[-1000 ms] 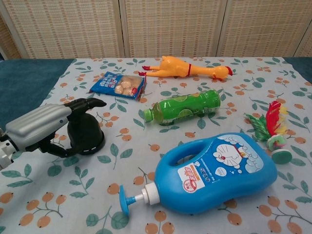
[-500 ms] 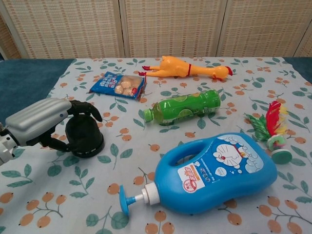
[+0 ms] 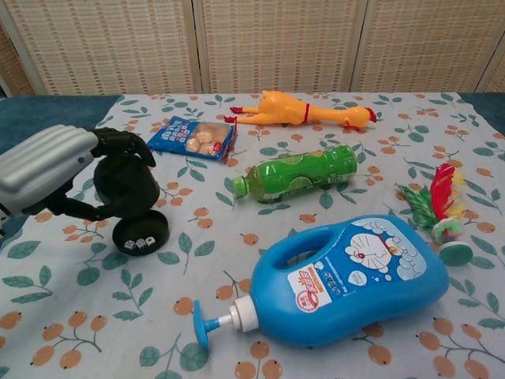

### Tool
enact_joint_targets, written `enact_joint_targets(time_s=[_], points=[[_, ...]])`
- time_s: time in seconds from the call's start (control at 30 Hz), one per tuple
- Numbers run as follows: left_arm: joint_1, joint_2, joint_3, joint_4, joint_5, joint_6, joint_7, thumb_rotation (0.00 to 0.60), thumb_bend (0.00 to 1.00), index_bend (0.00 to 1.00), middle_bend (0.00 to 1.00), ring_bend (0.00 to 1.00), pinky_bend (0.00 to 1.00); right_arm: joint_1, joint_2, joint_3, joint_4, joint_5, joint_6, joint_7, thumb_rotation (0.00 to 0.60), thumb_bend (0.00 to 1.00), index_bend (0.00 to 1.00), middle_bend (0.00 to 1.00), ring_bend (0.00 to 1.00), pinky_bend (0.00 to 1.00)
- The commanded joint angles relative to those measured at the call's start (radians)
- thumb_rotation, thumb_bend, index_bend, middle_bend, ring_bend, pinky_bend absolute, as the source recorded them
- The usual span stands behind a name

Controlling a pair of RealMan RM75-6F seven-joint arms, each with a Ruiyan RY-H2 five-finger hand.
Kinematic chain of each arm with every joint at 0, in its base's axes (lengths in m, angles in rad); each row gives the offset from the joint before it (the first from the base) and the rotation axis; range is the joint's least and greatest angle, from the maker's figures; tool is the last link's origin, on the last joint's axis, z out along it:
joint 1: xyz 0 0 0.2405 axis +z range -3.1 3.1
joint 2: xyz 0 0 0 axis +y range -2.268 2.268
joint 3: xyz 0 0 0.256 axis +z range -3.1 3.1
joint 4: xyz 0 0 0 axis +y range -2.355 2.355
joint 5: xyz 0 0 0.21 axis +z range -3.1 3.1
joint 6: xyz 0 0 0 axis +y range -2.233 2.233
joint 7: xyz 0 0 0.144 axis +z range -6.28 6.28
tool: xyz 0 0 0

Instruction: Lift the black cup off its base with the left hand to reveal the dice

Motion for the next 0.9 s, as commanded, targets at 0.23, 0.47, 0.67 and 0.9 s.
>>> enact_joint_targets(time_s=[0.23,0.47,0.67,0.9], points=[[0.06,0.064,0.013,0.047,-0.088,-0.05,-0.037,0.6,0.43,0.33,0.27,0.27,0.41,-0.003,-0.001,-0.005,-0.003,-0.013,0.005,-0.001,0.549,0.11,0.0,0.0,0.0,0.0],[0.081,0.008,0.035,0.187,-0.102,-0.088,-0.116,0.6,0.43,0.3,0.25,0.23,0.38,-0.003,-0.006,-0.006,-0.007,-0.012,0.0,-0.012,0.549,0.11,0.0,0.0,0.0,0.0],[0.092,-0.019,0.037,0.241,-0.103,-0.083,-0.154,0.6,0.43,0.01,0.02,0.01,0.21,-0.001,-0.01,-0.006,-0.007,-0.008,-0.007,-0.019,0.55,0.11,0.0,0.0,0.0,0.0],[0.105,0.023,0.047,0.184,-0.085,-0.058,-0.2,0.6,0.41,0.0,0.0,0.0,0.14,-0.004,-0.009,-0.005,-0.009,-0.009,0.0,-0.018,0.549,0.11,0.0,0.0,0.0,0.0]])
